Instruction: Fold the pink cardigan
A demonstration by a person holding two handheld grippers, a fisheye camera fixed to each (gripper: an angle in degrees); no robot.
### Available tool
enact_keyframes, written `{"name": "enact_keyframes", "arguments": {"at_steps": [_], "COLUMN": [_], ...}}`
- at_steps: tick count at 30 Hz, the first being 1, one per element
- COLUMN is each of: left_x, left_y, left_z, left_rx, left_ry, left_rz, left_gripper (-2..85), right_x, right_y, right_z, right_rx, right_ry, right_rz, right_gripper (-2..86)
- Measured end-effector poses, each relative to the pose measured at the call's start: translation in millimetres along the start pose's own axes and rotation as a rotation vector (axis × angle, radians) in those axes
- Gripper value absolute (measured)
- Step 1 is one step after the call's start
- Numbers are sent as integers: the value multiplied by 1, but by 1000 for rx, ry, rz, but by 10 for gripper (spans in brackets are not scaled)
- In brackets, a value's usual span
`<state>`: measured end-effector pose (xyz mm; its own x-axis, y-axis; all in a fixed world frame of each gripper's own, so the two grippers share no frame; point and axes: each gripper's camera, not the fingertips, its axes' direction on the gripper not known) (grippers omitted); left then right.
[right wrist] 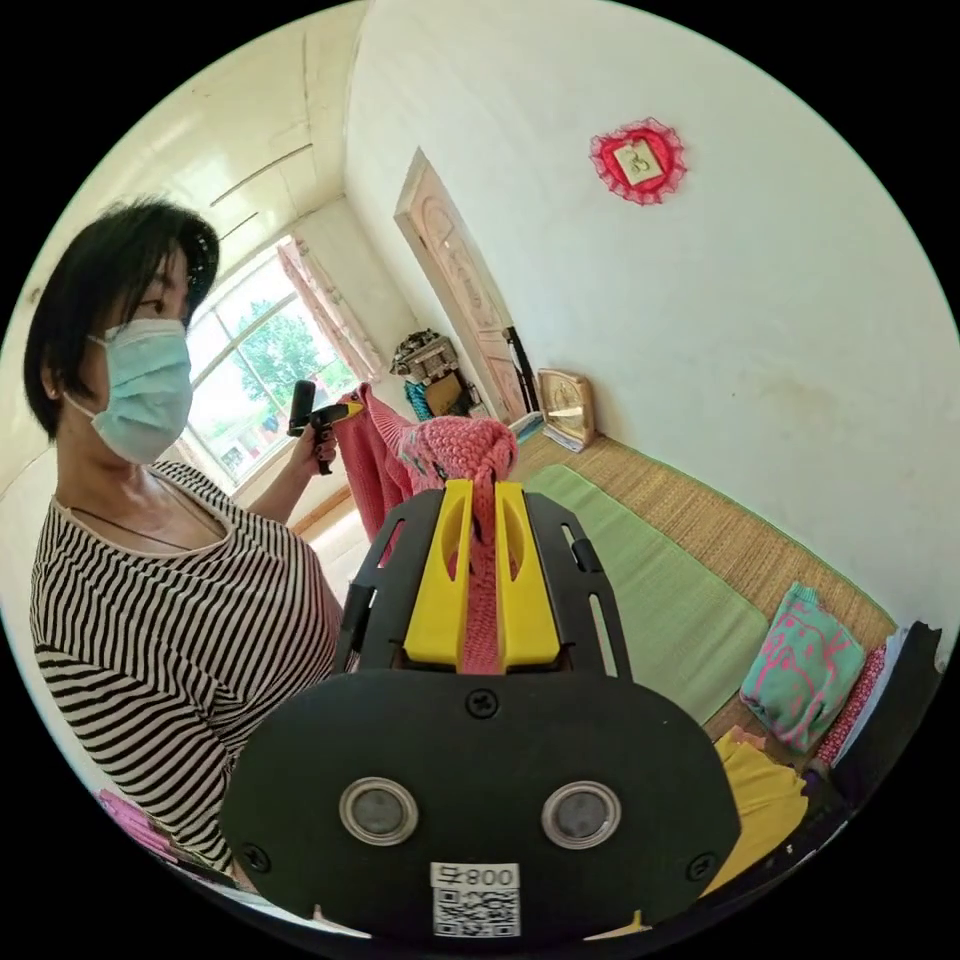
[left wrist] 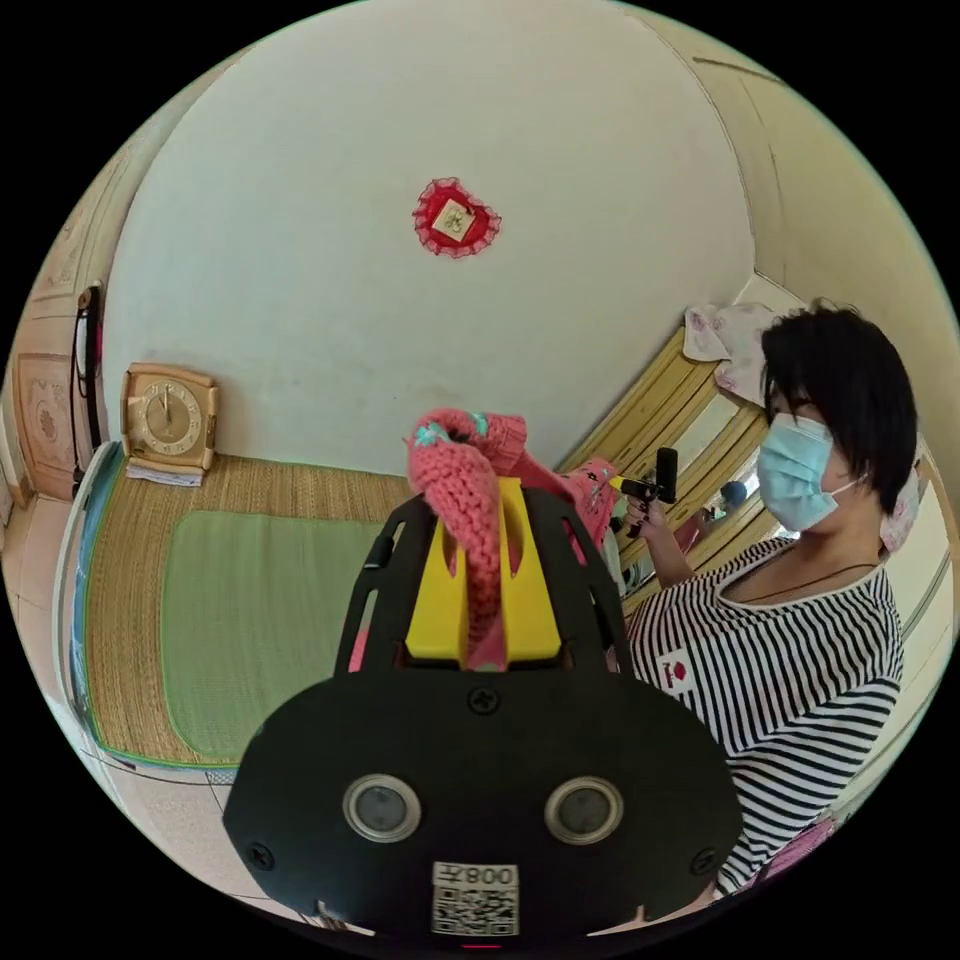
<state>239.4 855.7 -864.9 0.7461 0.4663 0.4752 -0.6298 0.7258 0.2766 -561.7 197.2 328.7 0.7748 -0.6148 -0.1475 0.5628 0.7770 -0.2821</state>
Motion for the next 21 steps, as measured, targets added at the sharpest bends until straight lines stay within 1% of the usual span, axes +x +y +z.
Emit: {"name": "enact_keyframes", "arguments": {"at_steps": [1,2,3,4,5,6,8,10,11,13,17,21], "left_x": [-19,-58,-102,-125,-168,-205,-245,-277,-297,-325,-378,-419], "left_y": [-11,-33,-51,-59,-70,-75,-79,-77,-72,-59,-22,-5], "left_z": [13,42,73,90,120,143,167,181,189,200,230,258], "left_rx": [-18,-59,-100,-132,-196,-231,-285,-300,-316,-367,-586,-713], "left_ry": [7,14,11,8,-39,-86,-141,-135,-109,-115,-153,-185], "left_rz": [-12,-47,-118,-156,-258,-367,-420,-472,-511,-581,-735,-856], "left_gripper": [63,66,70,73,82,94,111,117,119,121,122,123], "right_x": [36,75,96,141,185,203,256,275,284,293,316,334], "right_y": [-13,-24,-28,-32,-31,-28,-6,15,31,59,130,162], "right_z": [26,54,69,95,118,128,158,176,189,208,253,295], "right_rx": [-50,-100,-126,-149,-163,-174,-157,-155,-181,-226,-333,-452], "right_ry": [62,107,120,148,153,158,147,138,138,158,146,188], "right_rz": [54,117,150,261,385,433,591,655,687,742,930,1018], "right_gripper": [41,41,42,30,21,18,12,12,15,20,43,66]}}
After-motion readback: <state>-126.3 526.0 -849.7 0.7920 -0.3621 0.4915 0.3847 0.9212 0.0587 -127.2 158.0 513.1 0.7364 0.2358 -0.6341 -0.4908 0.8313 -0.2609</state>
